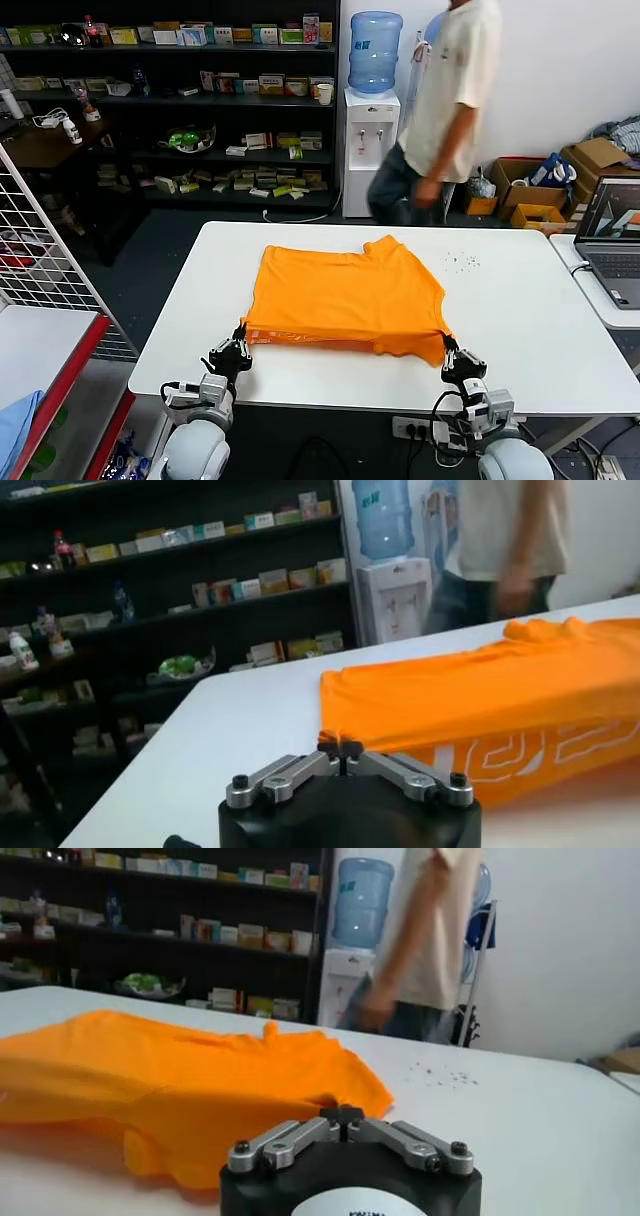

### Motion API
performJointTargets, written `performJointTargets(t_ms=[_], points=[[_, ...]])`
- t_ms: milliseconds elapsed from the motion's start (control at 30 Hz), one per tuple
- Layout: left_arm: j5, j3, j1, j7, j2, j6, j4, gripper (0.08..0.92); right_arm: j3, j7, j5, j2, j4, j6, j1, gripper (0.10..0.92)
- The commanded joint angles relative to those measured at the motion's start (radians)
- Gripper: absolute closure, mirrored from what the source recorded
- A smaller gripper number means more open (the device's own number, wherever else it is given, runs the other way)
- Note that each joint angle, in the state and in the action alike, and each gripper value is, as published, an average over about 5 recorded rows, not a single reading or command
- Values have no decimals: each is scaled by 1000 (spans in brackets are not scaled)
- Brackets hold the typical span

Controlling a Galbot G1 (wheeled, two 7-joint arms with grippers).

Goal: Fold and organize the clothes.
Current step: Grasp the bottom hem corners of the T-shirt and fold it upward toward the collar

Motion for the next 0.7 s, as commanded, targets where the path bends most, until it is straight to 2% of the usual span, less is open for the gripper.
performJointTargets(t_ms=[33, 400, 500, 700], points=[[-35, 58, -167, 0, 25, 12, 133, 908, -36, 6, 51, -17, -115, -45, 173, 902], [-113, 79, -178, 19, 53, 41, 119, 899, -87, -24, 90, -6, -195, -70, 254, 889], [-155, 79, -149, 19, 68, 44, 84, 841, -92, -32, 94, -14, -170, -81, 228, 827], [-224, 77, -84, 1, 90, 71, 9, 669, -71, -18, 102, -32, -61, -157, 114, 655]])
